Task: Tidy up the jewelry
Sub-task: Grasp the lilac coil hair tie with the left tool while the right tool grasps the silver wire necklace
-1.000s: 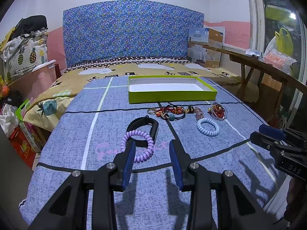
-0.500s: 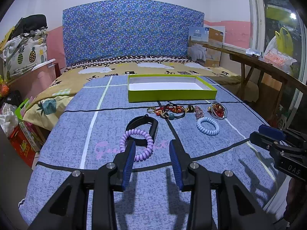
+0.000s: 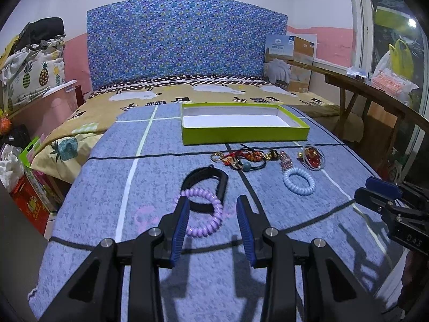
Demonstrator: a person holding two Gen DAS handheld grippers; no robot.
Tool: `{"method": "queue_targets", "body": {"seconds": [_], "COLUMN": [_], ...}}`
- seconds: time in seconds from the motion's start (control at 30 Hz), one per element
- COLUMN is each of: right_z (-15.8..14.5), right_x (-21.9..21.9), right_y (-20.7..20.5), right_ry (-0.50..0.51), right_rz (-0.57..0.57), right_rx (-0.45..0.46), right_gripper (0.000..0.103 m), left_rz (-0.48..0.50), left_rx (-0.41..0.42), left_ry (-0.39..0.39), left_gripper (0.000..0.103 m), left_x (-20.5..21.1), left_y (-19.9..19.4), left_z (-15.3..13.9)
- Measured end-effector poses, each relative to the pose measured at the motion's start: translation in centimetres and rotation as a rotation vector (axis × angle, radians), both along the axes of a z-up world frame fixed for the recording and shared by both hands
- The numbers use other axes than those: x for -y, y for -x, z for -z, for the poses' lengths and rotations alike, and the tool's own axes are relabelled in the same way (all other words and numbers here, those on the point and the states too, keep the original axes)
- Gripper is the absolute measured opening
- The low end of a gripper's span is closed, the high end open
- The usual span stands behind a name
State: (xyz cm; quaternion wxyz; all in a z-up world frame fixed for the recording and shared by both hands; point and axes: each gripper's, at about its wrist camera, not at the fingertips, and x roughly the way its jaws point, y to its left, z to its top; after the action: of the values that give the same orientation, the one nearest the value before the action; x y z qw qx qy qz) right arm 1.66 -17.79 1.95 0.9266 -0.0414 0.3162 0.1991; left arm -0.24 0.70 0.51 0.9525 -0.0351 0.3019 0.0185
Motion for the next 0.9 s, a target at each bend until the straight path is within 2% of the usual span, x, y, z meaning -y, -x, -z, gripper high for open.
{"method": "queue_targets", "body": {"seconds": [0.4, 0.5, 0.9], "right_z": [-0.6, -0.6, 0.0], "right_x": [0.0, 0.0, -0.5], "right_y": [-3.7, -4.7, -6.3], "right_ry": [0.005, 0.010, 0.023], "right_rz": [0.002, 0.005, -0.006], "right_rx": [-0.032, -0.038, -0.062], "right_gripper": [0.045, 0.045, 0.045], "left_rz": [0.010, 0.032, 0.007], "left_rx": [-0.111, -0.154, -0.185], "left_ry": [-0.002, 0.034, 0.077], "left_gripper": [0.038, 0.038, 0.038], "left_x": [-2.3, -2.7, -4.1], "left_y": [-4.4, -5.3, -4.2], "left_z": [0.5, 0.9, 1.0]}}
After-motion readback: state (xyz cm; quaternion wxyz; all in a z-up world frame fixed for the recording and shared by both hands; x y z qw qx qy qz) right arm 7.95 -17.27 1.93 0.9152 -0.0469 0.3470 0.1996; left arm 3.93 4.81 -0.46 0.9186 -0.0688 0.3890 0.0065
